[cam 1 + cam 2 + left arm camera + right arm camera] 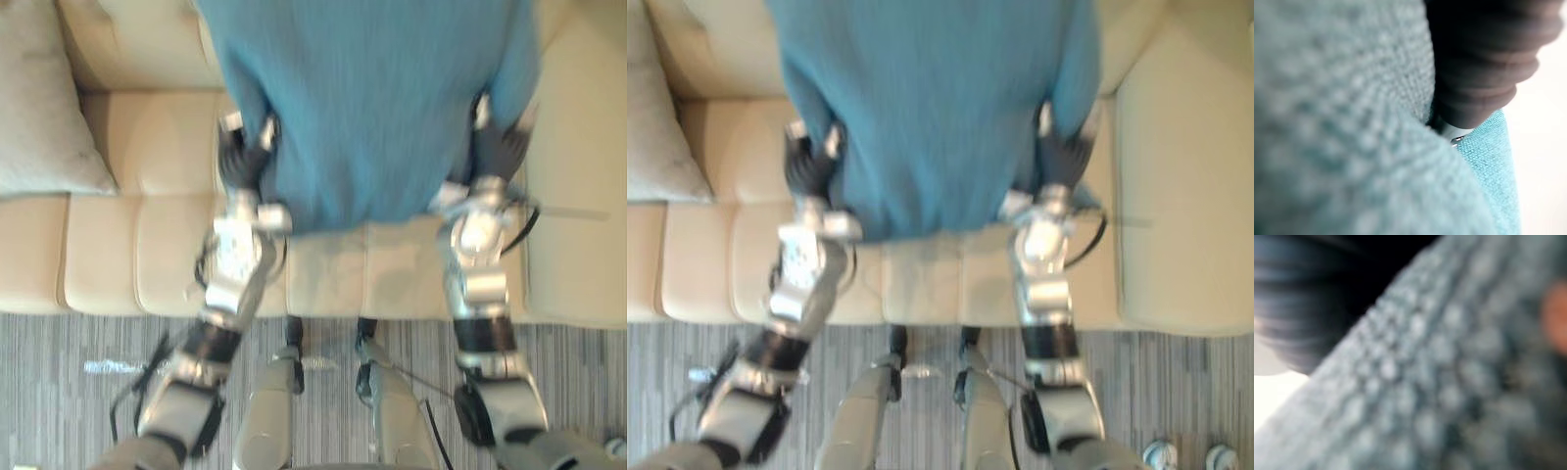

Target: Pick up cushions and gather them together orderly.

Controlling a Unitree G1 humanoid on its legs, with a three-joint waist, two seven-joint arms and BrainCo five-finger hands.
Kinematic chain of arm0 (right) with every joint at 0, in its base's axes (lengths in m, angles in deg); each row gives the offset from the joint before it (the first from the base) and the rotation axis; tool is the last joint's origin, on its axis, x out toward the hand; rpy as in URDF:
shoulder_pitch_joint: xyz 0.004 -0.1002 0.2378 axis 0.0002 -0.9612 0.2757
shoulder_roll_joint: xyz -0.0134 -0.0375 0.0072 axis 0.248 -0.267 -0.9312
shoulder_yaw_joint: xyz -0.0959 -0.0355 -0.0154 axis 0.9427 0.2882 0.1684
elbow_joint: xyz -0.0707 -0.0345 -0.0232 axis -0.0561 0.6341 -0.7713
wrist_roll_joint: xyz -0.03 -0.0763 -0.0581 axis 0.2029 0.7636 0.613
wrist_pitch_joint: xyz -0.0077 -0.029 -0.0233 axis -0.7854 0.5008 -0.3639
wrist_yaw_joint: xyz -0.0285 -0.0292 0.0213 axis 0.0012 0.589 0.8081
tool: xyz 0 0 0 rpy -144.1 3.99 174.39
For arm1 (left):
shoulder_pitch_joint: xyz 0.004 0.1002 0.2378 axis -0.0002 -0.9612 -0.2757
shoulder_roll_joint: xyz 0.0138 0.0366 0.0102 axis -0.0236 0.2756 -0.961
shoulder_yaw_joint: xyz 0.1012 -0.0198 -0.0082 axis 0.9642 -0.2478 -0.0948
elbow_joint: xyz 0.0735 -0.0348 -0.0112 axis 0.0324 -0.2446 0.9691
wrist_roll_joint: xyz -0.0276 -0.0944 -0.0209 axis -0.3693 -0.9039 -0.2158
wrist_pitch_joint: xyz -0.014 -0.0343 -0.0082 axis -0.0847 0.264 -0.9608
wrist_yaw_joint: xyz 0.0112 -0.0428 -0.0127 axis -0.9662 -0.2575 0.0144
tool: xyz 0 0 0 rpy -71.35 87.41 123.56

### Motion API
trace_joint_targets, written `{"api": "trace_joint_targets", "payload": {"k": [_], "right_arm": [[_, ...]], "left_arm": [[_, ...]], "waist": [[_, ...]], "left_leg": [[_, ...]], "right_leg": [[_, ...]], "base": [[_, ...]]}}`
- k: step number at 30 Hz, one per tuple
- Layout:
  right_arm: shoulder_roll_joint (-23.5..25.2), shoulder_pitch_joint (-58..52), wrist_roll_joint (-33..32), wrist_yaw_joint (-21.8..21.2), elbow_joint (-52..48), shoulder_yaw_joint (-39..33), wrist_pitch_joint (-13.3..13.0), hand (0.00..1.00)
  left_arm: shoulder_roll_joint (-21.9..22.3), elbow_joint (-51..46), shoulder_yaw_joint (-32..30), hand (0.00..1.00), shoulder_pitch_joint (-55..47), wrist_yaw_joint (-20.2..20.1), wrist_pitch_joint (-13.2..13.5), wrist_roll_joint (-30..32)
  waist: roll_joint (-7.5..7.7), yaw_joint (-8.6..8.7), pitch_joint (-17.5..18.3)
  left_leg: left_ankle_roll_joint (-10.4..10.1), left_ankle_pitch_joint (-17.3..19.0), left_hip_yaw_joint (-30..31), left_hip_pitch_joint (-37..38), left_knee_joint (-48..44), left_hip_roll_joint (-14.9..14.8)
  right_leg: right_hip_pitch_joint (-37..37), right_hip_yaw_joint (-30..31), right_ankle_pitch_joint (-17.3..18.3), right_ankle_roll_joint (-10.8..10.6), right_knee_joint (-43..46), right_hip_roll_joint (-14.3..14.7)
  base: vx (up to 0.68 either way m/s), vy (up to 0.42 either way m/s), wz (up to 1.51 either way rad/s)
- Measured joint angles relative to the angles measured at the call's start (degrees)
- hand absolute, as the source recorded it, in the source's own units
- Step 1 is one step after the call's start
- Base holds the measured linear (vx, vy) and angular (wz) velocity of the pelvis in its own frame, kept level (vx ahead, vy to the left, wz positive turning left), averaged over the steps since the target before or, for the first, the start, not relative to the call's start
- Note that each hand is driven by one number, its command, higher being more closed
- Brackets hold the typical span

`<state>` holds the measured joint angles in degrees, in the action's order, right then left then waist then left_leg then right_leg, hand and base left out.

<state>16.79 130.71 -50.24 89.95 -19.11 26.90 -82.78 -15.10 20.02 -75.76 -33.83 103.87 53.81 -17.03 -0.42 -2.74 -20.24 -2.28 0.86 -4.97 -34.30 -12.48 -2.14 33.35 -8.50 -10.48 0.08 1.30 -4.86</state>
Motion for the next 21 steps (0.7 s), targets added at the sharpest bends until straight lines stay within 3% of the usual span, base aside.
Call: {"api": "trace_joint_targets", "payload": {"k": [1, 2, 3, 6, 11, 21], "right_arm": [[-0.8, 3.9, 0.45, 1.32, 2.14, -0.45, 0.01, 1.0], [-1.19, 7.63, 1.03, 2.65, 4.67, -0.67, -0.04, 1.0], [-1.51, 12.39, 2.59, 4.33, 9.01, -1.14, 0.03, 0.0], [-1.92, 21.04, 2.72, 7.45, 17.39, -1.18, 0.49, 0.0], [-3.05, 28.02, -0.13, 9.06, 23.83, -3.22, 2.11, 0.0], [-4.09, 29.72, -16.51, 4.46, 25.19, -5.57, 2.74, 0.0]], "left_arm": [[-1.06, 2.06, -0.29, 1.0, 4.23, 0.62, 0.3, 0.04], [-2.03, 4.21, -0.64, 0.0, 8.13, 1.25, 0.38, 0.27], [-2.71, 7.51, -1.85, 0.0, 12.35, 2.01, 0.46, 1.11], [-3.22, 16.33, -3.77, 0.0, 21.16, 3.81, 0.47, 1.19], [-2.95, 23.92, -5.79, 0.0, 28.68, 3.81, 0.19, -0.43], [0.22, 28.35, -9.07, 0.0, 31.21, -0.92, -1.05, -6.1]], "waist": [[-0.04, 0.2, -0.78], [0.01, 0.5, -1.67], [0.06, 1.09, -2.46], [0.0, 2.37, -2.6], [0.02, 2.67, -3.2], [0.05, 2.35, -3.26]], "left_leg": [[-0.05, -0.63, 0.03, -0.99, 0.5, 0.15], [0.02, -0.85, 0.16, -1.83, 0.6, 0.25], [0.05, -1.08, 0.28, -2.96, 0.59, 0.35], [0.35, -1.68, 0.44, -7.17, 0.61, 0.74], [0.51, -2.33, -0.02, -13.19, 0.61, 1.06], [0.21, -2.1, -0.92, -21.1, -1.93, -0.08]], "right_leg": [[0.61, 0.01, -1.21, -0.01, -1.19, -0.02], [0.99, 0.0, -1.99, 0.01, -2.26, -0.03], [1.79, 0.01, -2.78, -0.02, -2.95, -0.06], [5.66, 0.3, -4.25, -0.28, -3.68, -0.3], [10.85, 1.04, -6.0, -0.71, -5.42, -0.62], [18.51, 1.02, -5.99, -0.71, -3.04, -0.27]], "base": [[-0.04, 0.003, 0.07], [-0.04, 0.019, 0.04], [-0.05, 0.03, 0.04], [-0.04, 0.029, 0.04], [-0.03, 0.041, 0.03], [0.0, 0.032, -0.01]]}}
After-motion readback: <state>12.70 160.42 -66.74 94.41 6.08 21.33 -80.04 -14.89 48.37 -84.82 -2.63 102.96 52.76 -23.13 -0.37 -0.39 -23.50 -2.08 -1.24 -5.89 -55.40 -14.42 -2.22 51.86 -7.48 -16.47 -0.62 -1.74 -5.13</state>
